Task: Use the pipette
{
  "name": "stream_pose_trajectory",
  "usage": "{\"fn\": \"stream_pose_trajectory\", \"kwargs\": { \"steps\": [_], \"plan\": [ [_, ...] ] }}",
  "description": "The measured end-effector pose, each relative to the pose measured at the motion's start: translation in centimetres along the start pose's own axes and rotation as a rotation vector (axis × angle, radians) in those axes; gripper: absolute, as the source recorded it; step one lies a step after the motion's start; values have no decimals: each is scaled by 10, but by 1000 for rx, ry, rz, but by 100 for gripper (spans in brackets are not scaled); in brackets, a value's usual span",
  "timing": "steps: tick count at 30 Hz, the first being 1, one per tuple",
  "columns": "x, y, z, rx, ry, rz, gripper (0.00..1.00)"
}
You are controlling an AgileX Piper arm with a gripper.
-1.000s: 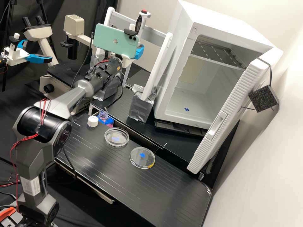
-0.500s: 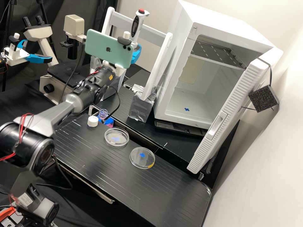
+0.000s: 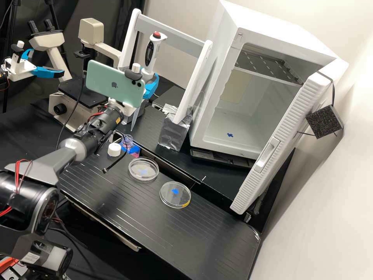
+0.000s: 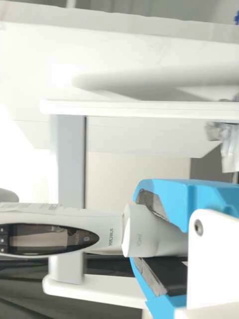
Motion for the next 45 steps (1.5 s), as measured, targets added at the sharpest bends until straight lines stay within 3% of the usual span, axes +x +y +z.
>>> {"fn": "stream_pose_trajectory", "kwargs": {
  "steps": [9, 20, 24, 28, 39, 45],
  "plan": [
    [-6, -13, 7, -1, -10, -29, 0],
    [-3, -30, 17, 30, -35, -19, 0],
    [-6, -40, 23, 3, -42, -35, 0],
    [-13, -48, 27, 2, -40, -39, 0],
    [-34, -62, 33, -38, 18, 64, 0],
    [-39, -72, 38, -54, 6, 43, 0]
  ]
}}
